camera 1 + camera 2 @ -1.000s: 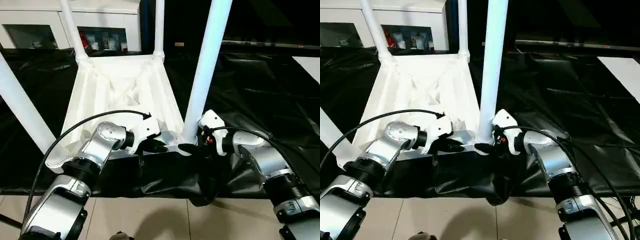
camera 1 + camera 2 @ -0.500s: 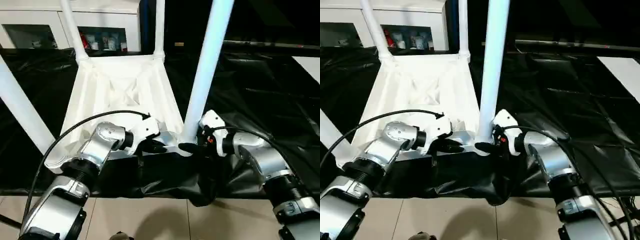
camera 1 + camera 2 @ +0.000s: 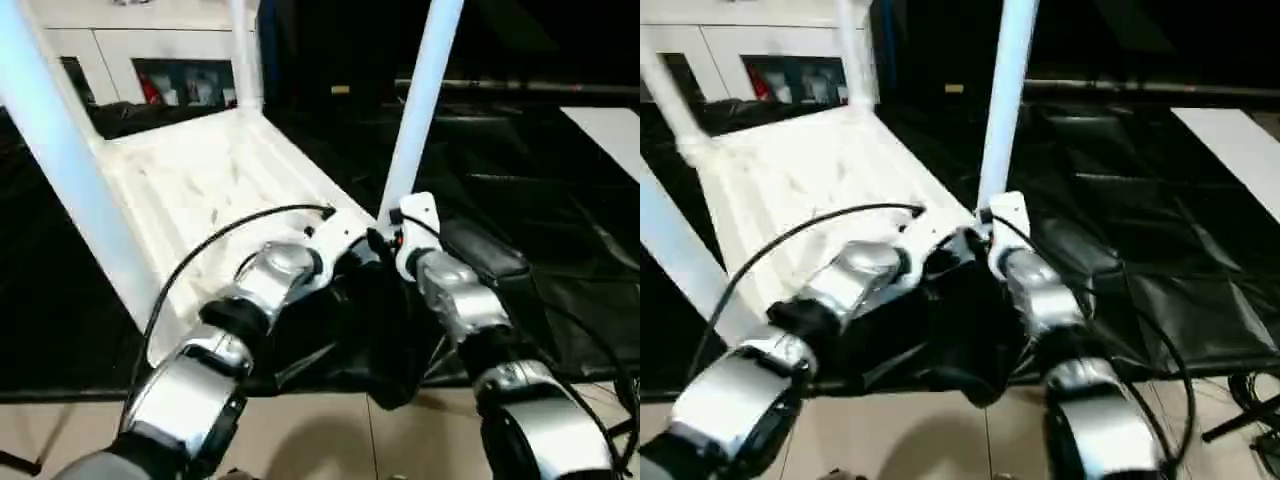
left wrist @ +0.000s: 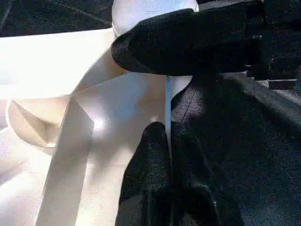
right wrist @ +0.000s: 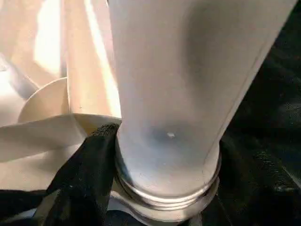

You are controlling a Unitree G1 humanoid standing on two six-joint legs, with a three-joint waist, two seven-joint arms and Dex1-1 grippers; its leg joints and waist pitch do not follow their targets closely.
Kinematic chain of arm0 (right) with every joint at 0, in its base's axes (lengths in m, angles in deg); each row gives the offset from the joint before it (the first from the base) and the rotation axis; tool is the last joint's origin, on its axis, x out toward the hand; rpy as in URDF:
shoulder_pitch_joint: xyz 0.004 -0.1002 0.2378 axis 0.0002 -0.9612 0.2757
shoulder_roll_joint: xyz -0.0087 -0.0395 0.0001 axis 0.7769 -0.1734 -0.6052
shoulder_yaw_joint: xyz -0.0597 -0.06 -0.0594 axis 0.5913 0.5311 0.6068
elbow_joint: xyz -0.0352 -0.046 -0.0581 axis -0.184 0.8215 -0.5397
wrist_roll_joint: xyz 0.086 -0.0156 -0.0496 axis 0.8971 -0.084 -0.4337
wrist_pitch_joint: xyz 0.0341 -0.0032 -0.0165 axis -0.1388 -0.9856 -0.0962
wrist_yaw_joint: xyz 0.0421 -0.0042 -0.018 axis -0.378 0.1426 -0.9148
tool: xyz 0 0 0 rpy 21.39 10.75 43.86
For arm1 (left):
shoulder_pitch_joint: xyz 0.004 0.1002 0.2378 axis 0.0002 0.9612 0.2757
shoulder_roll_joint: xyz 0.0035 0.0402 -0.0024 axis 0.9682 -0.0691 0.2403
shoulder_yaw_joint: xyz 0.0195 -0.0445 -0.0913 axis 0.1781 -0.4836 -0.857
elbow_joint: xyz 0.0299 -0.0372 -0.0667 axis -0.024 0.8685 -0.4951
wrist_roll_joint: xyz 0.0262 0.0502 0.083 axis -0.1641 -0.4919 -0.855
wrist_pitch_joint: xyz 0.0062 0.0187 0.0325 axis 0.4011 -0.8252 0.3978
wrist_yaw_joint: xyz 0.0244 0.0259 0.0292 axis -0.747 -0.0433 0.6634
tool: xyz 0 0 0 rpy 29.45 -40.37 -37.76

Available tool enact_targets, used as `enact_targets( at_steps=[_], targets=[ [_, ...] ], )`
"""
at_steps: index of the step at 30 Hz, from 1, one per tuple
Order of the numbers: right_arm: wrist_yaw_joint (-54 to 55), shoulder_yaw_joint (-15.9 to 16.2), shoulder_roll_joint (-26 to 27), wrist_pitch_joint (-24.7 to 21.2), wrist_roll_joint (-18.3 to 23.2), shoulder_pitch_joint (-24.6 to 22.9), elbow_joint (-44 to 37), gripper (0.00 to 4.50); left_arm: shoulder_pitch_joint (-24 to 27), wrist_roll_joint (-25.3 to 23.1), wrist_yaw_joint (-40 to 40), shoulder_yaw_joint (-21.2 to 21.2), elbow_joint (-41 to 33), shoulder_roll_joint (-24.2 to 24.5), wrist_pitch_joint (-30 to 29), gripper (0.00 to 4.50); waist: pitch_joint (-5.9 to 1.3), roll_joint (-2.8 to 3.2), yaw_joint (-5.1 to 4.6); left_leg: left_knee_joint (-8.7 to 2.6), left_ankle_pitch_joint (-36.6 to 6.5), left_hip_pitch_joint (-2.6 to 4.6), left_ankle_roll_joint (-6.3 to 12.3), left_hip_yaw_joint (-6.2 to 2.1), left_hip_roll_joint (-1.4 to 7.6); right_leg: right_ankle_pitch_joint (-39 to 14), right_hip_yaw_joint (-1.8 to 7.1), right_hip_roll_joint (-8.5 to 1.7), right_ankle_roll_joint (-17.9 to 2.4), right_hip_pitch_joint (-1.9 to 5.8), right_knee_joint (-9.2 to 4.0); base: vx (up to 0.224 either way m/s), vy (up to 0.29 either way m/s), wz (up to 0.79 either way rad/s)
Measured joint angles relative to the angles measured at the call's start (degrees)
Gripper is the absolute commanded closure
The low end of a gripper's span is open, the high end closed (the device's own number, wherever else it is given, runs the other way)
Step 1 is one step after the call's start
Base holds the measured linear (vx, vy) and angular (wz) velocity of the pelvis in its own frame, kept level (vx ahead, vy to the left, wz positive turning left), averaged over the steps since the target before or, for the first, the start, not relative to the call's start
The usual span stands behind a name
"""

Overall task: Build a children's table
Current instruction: Rotate leg to tighten

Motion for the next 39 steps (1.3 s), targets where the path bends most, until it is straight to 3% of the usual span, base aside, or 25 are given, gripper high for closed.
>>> enact_targets(
  at_steps=[2, 3, 9, 12, 17, 22, 25, 27, 30, 39],
  targets=[
    [0.2, -0.2, 0.2, 0.4, 0.0, 0.3, 0.6, 1.76, -0.1, -0.1, 0.2, 0.0, 0.2, 0.0, 0.1, 4.50, 0.00, 0.00, -0.03, 0.00, 0.0, 0.00, 0.00, 0.03, 0.00, 0.0, 0.01, 0.00, 0.0, 0.00, -0.01, 0.000, 0.000, 0.00],
    [0.2, -0.5, 0.3, 0.7, 0.1, 0.5, 1.0, 1.20, -0.1, -0.1, 0.3, 0.0, 0.4, 0.0, 0.3, 4.50, 0.00, 0.00, -0.05, 0.00, 0.0, 0.00, 0.00, 0.04, 0.00, 0.0, 0.01, 0.00, 0.0, 0.00, -0.01, 0.000, 0.000, 0.00],
    [-3.0, -0.8, -0.3, 2.7, 0.2, 0.5, 1.9, 0.66, -0.1, -0.3, -0.7, 0.1, 0.6, 0.9, 1.4, 4.50, 0.06, -0.10, -0.39, -0.04, 0.0, -0.01, 0.00, 0.02, 0.02, 0.0, -0.04, 0.00, 0.0, -0.05, -0.01, 0.000, 0.000, 0.00],
    [-7.8, 0.0, -2.0, 3.0, 0.3, 0.4, 2.0, 0.66, 0.2, -0.3, -3.2, 0.4, 0.5, 2.3, 3.0, 4.50, 0.07, -0.10, -0.47, -0.10, 0.0, -0.05, 0.00, 0.02, 0.02, 0.0, -0.06, 0.01, 0.0, -0.09, -0.01, 0.000, 0.000, 0.00],
    [-19.3, 2.6, -7.0, 2.3, 0.6, -2.2, -4.5, 0.66, 1.1, -0.2, -8.9, 0.8, -0.8, 5.2, 5.0, 4.50, 0.07, -0.11, 0.18, -0.13, 0.0, -0.13, 0.00, 0.06, 0.04, 0.0, -0.11, 0.03, 0.0, -0.12, -0.04, 0.000, 0.000, 0.00],
    [-35.5, 7.4, -15.4, 2.4, 1.7, -9.4, -15.1, 0.66, 4.6, 0.4, -19.6, 2.8, -5.7, 10.5, 9.6, 4.50, 0.04, -0.07, 0.74, -0.17, 0.0, -0.13, 0.01, 0.08, 0.05, 0.0, -0.12, 0.03, 0.0, 0.03, -0.40, 0.000, 0.000, 0.00],
    [-40.3, 8.5, -17.1, 2.2, 2.0, -11.3, -17.3, 0.66, 6.9, 1.4, -27.2, 3.7, -9.9, 13.5, 10.8, 4.50, 0.05, -0.06, 0.80, -0.16, 0.0, -0.15, 0.01, 0.13, 0.05, 0.0, -0.08, 0.02, 0.0, 0.03, -0.44, 0.000, 0.000, 0.00],
    [-43.4, 9.4, -18.1, 1.3, 2.4, -12.0, -20.0, 0.66, 8.1, 2.1, -31.1, 4.2, -12.7, 14.2, 10.0, 4.50, 0.05, -0.06, 1.41, -0.14, 0.0, -0.17, 0.02, 0.16, 0.05, 0.0, -0.07, 0.00, 0.0, 0.04, -0.49, 0.000, 0.000, 0.00],
    [-44.8, 9.9, -18.2, 1.2, 2.6, -12.0, -21.8, 0.66, 8.3, 2.2, -32.8, 5.1, -14.0, 14.0, 9.6, 4.50, 0.05, -0.06, 2.24, -0.10, 0.0, -0.19, 0.03, 0.24, 0.05, 0.0, -0.06, -0.03, 0.0, 0.05, -0.49, 0.000, 0.000, 0.00],
    [-47.4, 10.8, -18.6, 0.0, 2.6, -12.0, -22.0, 0.66, 9.4, 2.5, -33.5, 5.2, -16.2, 14.8, 8.7, 4.50, 0.05, -0.07, 2.12, -0.10, 0.0, -0.17, 0.02, 0.26, 0.07, 0.0, -0.05, -0.01, 0.0, 0.04, -0.49, 0.000, 0.000, 0.00]
  ],
)
